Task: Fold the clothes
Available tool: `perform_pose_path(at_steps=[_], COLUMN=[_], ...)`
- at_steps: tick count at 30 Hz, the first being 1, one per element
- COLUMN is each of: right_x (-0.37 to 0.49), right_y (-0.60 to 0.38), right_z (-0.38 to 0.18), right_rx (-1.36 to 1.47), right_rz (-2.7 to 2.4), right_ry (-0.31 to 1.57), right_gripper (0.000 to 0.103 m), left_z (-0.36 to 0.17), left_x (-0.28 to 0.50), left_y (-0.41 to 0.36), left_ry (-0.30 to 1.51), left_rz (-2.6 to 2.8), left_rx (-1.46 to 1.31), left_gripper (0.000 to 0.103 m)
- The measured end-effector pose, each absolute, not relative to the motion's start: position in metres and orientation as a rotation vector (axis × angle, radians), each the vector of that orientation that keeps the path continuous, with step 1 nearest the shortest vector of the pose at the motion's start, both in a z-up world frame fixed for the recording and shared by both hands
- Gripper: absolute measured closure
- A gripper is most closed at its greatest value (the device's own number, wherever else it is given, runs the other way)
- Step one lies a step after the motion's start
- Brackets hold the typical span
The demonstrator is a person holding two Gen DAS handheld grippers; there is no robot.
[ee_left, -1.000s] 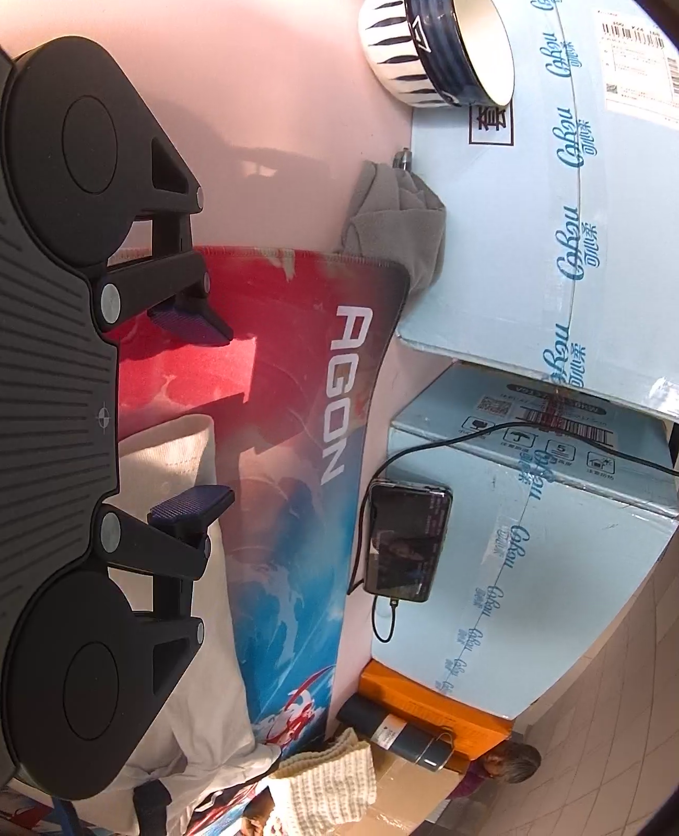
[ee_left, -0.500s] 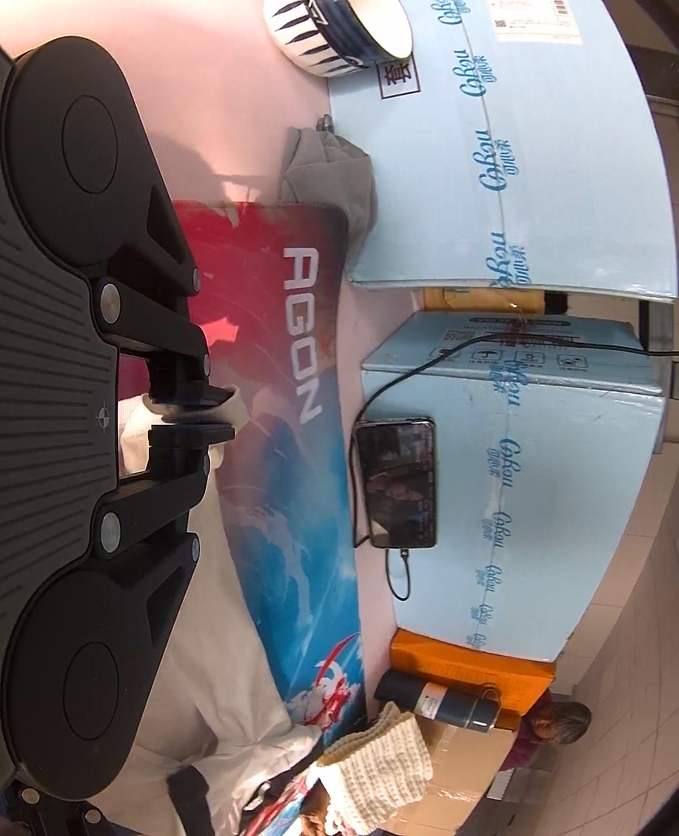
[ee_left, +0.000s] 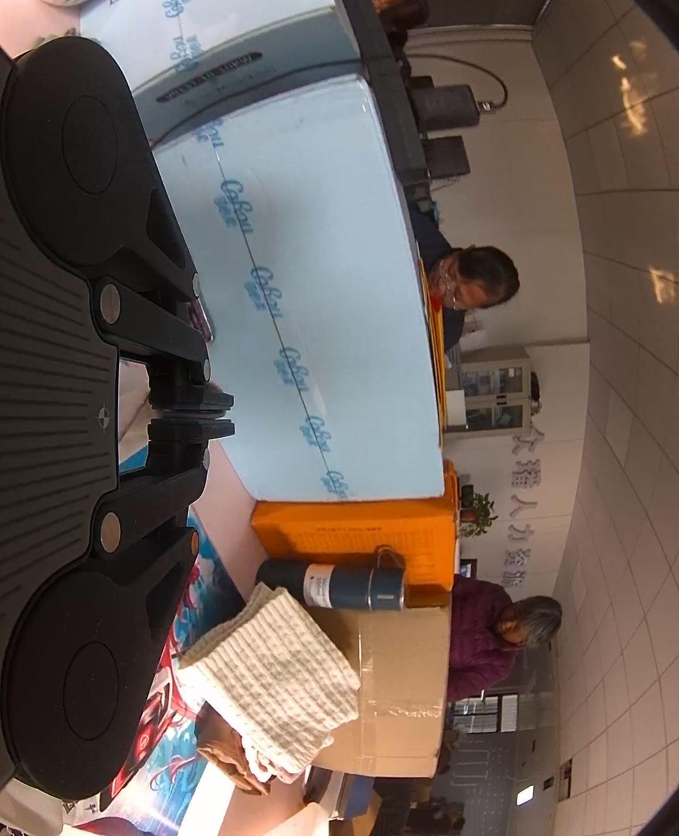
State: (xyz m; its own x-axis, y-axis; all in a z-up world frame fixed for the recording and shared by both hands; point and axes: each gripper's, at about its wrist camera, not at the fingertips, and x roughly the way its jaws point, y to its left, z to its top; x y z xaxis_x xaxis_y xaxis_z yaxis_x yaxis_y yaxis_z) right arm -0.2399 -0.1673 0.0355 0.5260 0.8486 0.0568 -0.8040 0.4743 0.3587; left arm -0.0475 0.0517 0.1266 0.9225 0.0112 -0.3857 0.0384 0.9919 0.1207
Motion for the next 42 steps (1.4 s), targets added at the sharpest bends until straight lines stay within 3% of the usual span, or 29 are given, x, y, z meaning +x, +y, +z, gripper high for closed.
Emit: perform_pose_path(at_steps=[5,17,20,22,23,24,25,29,33,35,36,39,42], right_x=[-0.219,-0.182,-0.183,-0.185,-0.185,-0.185,-0.184,-0.182,-0.178,-0.178,-0.18,-0.184,-0.181], right_y=[-0.217,-0.29,-0.291,-0.291,-0.292,-0.293,-0.294,-0.301,-0.305,-0.301,-0.296,-0.287,-0.302], right_z=[0.013,-0.057,-0.06,-0.061,-0.061,-0.061,-0.061,-0.063,-0.064,-0.061,-0.057,-0.055,-0.056], right_rx=[0.437,0.556,0.529,0.516,0.515,0.516,0.526,0.566,0.601,0.545,0.463,0.282,0.336], right_rz=[0.895,0.695,0.696,0.689,0.675,0.661,0.648,0.596,0.557,0.531,0.493,0.405,0.359], right_ry=[0.167,0.382,0.401,0.412,0.418,0.424,0.431,0.461,0.477,0.479,0.477,0.463,0.492], right_gripper=[0.092,0.092,0.092,0.086,0.083,0.066,0.051,0.048,0.053,0.061,0.072,0.073,0.071], left_z=[0.094,-0.002,0.001,0.014,0.022,0.03,0.038,0.058,0.065,0.065,0.065,0.061,0.054], left_x=[0.008,0.079,0.082,0.085,0.082,0.077,0.072,0.044,0.008,-0.009,-0.017,-0.038,-0.057], left_y=[-0.033,-0.142,-0.145,-0.14,-0.136,-0.132,-0.127,-0.106,-0.064,-0.037,-0.024,0.011,0.042], left_ry=[0.51,0.761,0.745,0.708,0.681,0.652,0.623,0.554,0.518,0.507,0.503,0.495,0.488], left_rz=[-0.094,-0.201,-0.225,-0.224,-0.224,-0.224,-0.224,-0.229,-0.177,-0.131,-0.107,-0.05,-0.005], left_rx=[0.253,0.465,0.446,0.383,0.361,0.343,0.324,0.286,0.226,0.165,0.133,0.032,-0.072], left_gripper=[0.102,0.101,0.09,0.076,0.055,0.034,0.029,0.027,0.024,0.024,0.023,0.019,0.018])
